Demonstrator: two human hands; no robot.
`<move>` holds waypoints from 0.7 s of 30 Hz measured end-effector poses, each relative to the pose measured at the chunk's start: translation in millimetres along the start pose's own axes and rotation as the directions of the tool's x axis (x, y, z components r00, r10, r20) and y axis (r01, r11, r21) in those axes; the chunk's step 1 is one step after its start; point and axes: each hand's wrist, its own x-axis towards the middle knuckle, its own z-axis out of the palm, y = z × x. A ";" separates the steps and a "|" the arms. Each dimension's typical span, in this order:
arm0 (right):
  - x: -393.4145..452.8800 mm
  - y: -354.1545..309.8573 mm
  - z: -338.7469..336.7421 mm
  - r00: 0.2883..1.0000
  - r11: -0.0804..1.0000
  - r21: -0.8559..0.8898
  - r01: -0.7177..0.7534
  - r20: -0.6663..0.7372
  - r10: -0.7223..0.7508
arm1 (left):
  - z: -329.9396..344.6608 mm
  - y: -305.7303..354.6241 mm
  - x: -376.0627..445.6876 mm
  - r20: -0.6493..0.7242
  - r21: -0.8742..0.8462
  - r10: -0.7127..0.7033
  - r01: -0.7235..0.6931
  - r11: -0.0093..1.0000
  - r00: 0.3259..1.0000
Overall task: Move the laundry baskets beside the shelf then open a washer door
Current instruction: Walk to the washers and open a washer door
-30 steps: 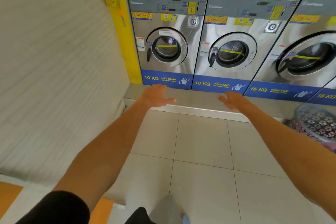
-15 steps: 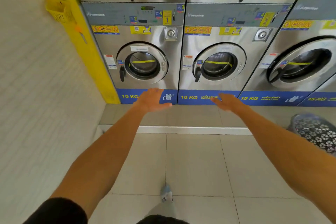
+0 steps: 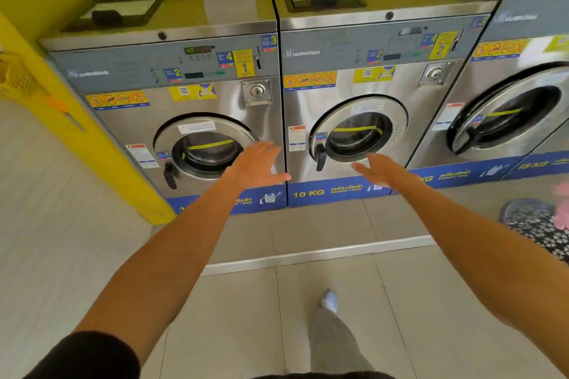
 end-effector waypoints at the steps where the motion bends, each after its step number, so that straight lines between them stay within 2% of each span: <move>1: 18.3 3.0 -5.5 1.000 1.000 0.008 -0.004 -0.005 0.004 | -3.0 -4.3 21.6 -0.007 0.015 0.024 -0.024 1.000 1.000; 7: 135.3 22.5 -42.9 1.000 1.000 -0.015 -0.003 0.011 0.003 | -15.3 -13.2 155.5 0.012 0.118 0.141 -0.142 0.983 0.990; 9: 169.9 31.2 -50.5 1.000 1.000 -0.022 -0.002 0.009 0.002 | -15.2 -13.5 197.1 0.022 0.229 0.184 -0.184 0.956 0.983; 11: 202.0 39.1 -59.1 1.000 0.997 -0.071 0.020 0.004 -0.020 | -19.2 -16.0 236.2 0.036 0.313 0.217 -0.217 0.925 0.976; 15: 255.8 48.7 -65.3 0.994 0.976 -0.193 0.104 0.033 -0.100 | -26.4 -22.2 296.8 0.047 0.351 0.276 -0.275 0.895 0.960; 21: 308.5 51.6 -65.0 0.986 0.943 -0.286 0.169 0.034 -0.166 | -33.3 -49.0 355.6 0.031 0.538 0.438 -0.384 0.750 0.898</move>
